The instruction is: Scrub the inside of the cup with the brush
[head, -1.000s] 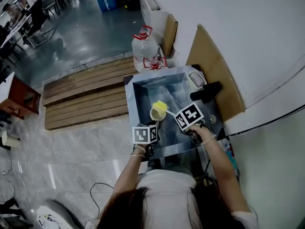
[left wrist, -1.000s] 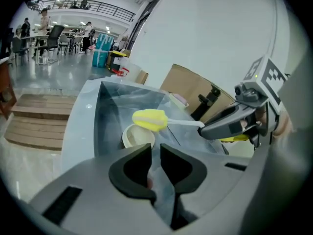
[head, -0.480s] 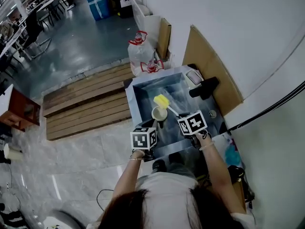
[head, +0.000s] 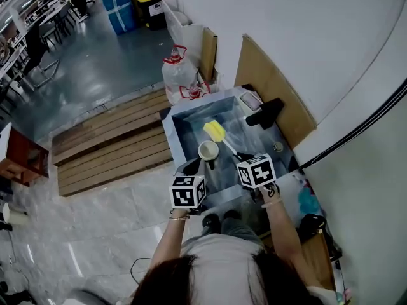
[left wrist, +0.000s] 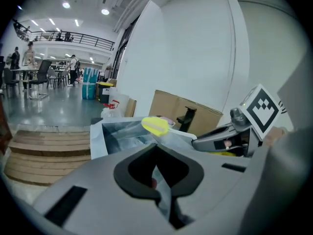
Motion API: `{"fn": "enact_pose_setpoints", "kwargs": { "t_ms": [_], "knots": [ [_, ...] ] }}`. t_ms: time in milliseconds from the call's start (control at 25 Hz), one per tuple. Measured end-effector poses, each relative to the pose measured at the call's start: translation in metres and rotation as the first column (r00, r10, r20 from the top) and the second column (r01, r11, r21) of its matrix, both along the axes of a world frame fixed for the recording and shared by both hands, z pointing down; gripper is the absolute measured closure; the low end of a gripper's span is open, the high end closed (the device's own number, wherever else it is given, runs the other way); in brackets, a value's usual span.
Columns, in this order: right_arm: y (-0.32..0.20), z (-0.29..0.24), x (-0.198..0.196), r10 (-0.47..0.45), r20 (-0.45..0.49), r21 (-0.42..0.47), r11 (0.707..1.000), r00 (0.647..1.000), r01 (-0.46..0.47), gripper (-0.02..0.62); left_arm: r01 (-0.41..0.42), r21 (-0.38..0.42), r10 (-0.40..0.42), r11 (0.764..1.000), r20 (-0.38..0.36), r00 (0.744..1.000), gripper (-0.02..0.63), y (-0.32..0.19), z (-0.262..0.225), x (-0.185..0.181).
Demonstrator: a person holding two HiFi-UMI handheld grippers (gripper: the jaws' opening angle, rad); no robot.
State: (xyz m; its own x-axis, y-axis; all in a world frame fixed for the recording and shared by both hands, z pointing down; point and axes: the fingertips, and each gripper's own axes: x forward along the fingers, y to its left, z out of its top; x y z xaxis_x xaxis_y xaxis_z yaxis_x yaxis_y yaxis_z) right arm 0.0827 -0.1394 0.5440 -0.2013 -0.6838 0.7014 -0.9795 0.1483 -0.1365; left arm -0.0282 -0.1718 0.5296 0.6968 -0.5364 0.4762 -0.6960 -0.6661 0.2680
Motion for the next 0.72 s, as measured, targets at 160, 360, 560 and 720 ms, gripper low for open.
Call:
{"fn": "enact_pose_setpoints", "kwargs": {
  "t_ms": [160, 360, 560, 720],
  "knots": [
    [0.006, -0.008, -0.001, 0.007, -0.005, 0.033, 0.999, 1.0, -0.007, 0.546, 0.013, 0.057, -0.012, 0.998, -0.017, 1.0, 0.597, 0.001, -0.02, -0.004],
    [0.012, -0.019, -0.003, 0.011, 0.003, 0.084, 0.996, 1.0, -0.011, 0.546, 0.049, 0.11, -0.044, 0.993, -0.044, 0.998, 0.597, 0.005, -0.042, -0.009],
    [0.019, -0.035, 0.004, -0.008, -0.016, 0.137, 0.991, 1.0, 0.01, 0.546, 0.102, 0.158, -0.092, 0.982, -0.067, 0.993, 0.597, 0.01, -0.062, -0.008],
    [0.03, -0.049, 0.008, -0.019, -0.01, 0.177, 0.984, 1.0, 0.021, 0.546, 0.127, 0.189, -0.114, 0.974, -0.077, 0.99, 0.597, 0.022, -0.075, -0.007]
  ]
}}
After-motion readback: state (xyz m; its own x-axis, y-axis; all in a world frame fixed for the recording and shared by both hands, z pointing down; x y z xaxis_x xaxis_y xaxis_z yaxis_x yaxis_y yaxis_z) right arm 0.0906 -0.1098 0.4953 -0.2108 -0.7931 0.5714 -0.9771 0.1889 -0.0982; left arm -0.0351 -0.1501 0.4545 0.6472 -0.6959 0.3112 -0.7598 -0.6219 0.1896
